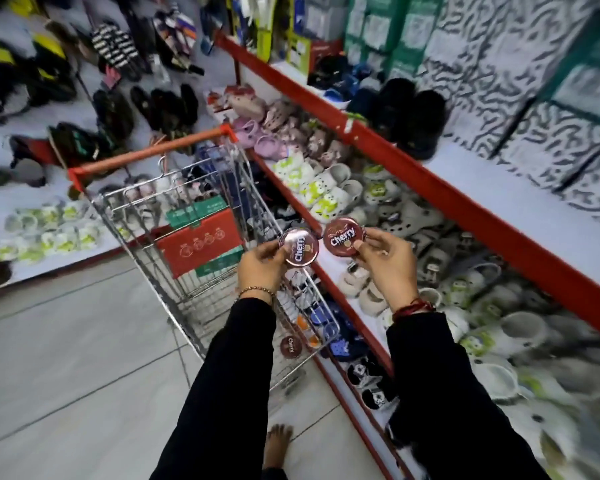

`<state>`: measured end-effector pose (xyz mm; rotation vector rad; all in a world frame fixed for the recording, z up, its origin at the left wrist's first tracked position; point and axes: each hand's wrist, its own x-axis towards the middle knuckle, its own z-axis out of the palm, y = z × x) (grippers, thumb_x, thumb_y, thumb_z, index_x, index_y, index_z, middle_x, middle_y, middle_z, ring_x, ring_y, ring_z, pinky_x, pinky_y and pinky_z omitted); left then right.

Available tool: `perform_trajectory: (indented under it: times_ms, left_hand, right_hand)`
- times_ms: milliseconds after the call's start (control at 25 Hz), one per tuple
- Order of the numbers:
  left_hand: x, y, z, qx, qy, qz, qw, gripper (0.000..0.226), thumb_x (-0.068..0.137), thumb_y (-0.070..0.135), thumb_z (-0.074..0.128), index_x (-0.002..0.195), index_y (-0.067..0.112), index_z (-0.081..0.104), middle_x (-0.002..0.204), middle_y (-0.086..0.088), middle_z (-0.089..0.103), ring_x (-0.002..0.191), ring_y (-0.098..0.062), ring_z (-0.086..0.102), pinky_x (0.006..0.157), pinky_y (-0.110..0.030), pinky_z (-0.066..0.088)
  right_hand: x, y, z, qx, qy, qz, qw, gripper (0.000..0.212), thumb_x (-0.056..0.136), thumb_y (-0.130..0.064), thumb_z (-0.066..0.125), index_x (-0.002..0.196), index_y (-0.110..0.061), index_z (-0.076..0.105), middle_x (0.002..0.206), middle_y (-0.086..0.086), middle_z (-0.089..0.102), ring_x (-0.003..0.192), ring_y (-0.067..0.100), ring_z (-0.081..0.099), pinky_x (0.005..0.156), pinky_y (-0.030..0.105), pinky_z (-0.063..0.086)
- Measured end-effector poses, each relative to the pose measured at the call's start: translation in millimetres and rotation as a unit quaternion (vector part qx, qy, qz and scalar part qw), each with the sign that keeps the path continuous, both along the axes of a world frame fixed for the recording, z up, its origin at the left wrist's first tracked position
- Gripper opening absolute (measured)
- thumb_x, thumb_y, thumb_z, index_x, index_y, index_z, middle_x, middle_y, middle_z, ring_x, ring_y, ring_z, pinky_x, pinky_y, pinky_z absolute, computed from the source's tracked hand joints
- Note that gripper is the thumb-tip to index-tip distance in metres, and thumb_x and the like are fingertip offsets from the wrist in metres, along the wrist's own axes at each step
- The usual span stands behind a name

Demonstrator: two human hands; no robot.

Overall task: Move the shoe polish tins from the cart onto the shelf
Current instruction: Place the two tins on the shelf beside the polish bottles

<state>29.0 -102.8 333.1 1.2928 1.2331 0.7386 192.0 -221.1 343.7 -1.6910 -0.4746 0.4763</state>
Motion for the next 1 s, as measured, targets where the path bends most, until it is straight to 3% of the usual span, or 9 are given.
perform_trajectory:
  times_ms: [160,280,400,560,640,720,800,920,1000]
  left_hand:
    - [32.8,-30.8,58.2,0.033,-0.071,-0.067,0.995,0.036,0.089,0.017,0.070,0.121,-0.001,0.068,0.106,-0.019,0.073,0.093,-0.032,0.071,0.097,-0.049,0.056]
    - [63.5,-57.1,91.1,0.053,-0.099,-0.124,0.986,0.035,0.090,0.014,0.068,0.121,-0.003,0.067,0.104,-0.020,0.072,0.089,-0.031,0.069,0.096,-0.047,0.056]
    - [101.2,-84.3,114.4,0.050,-0.126,-0.181,0.974,0.032,0.089,0.012,0.069,0.118,-0.002,0.068,0.091,-0.012,0.068,0.080,-0.024,0.063,0.091,-0.043,0.058]
    - [153.9,-125.3,133.6,0.059,-0.152,-0.262,0.951,0.029,0.088,0.012,0.070,0.115,0.001,0.069,0.073,0.001,0.065,0.046,-0.003,0.061,0.054,-0.017,0.058]
    - [184.4,-154.5,142.2,0.046,-0.157,-0.302,0.939,0.029,0.088,0.013,0.071,0.114,0.000,0.070,0.077,-0.006,0.066,0.048,-0.004,0.062,0.066,-0.024,0.060]
    - [209.4,-184.4,147.6,0.033,-0.163,-0.340,0.926,0.031,0.087,0.015,0.072,0.113,-0.002,0.070,0.087,-0.012,0.066,0.062,-0.019,0.064,0.074,-0.030,0.059]
    - [232.5,-213.9,148.6,0.045,-0.155,-0.380,0.911,0.030,0.085,0.017,0.075,0.109,0.000,0.072,0.090,-0.012,0.068,0.071,-0.025,0.066,0.071,-0.027,0.060]
    - [263.8,-259.5,146.3,0.075,-0.124,-0.435,0.889,0.028,0.081,0.018,0.078,0.105,0.003,0.075,0.086,-0.009,0.073,0.061,-0.018,0.068,0.059,-0.020,0.061]
    - [283.1,-289.0,142.3,0.095,-0.089,-0.466,0.875,0.030,0.080,0.020,0.079,0.105,0.003,0.076,0.094,-0.014,0.078,0.071,-0.026,0.074,0.074,-0.032,0.064]
  right_hand:
    - [22.7,-51.4,58.4,0.033,-0.070,-0.038,0.996,0.032,0.086,-0.005,0.071,0.119,-0.006,0.070,0.112,0.014,0.075,0.095,0.019,0.074,0.086,0.038,0.061]
    - [38.0,-96.6,90.1,0.067,-0.077,-0.093,0.990,0.030,0.086,-0.005,0.072,0.116,-0.005,0.071,0.104,0.009,0.075,0.101,0.025,0.074,0.093,0.045,0.059]
    - [54.8,-144.5,109.8,0.102,-0.085,-0.149,0.980,0.024,0.085,-0.007,0.073,0.109,-0.011,0.073,0.103,0.010,0.074,0.082,0.012,0.075,0.077,0.028,0.063]
    - [75.6,-209.2,129.2,0.132,-0.081,-0.214,0.965,0.026,0.086,-0.003,0.071,0.112,-0.005,0.070,0.105,0.014,0.071,0.090,0.022,0.071,0.069,0.020,0.062]
    - [85.8,-246.4,136.7,0.130,-0.093,-0.258,0.953,0.029,0.087,-0.002,0.070,0.116,0.000,0.069,0.106,0.016,0.071,0.088,0.025,0.072,0.071,0.022,0.063]
    - [93.4,-281.4,139.5,0.114,-0.103,-0.306,0.940,0.029,0.086,-0.002,0.070,0.116,0.000,0.070,0.106,0.018,0.072,0.089,0.027,0.073,0.075,0.028,0.063]
    - [99.6,-315.5,138.6,0.089,-0.106,-0.348,0.927,0.031,0.085,-0.002,0.072,0.116,0.003,0.071,0.108,0.021,0.073,0.094,0.030,0.074,0.081,0.035,0.062]
    - [108.2,-359.9,133.5,0.065,-0.090,-0.405,0.908,0.034,0.084,0.001,0.072,0.118,0.008,0.068,0.113,0.025,0.072,0.103,0.036,0.072,0.086,0.041,0.060]
    - [114.4,-381.7,129.4,0.053,-0.069,-0.438,0.895,0.036,0.084,0.005,0.070,0.120,0.010,0.065,0.114,0.029,0.070,0.102,0.038,0.070,0.078,0.038,0.059]
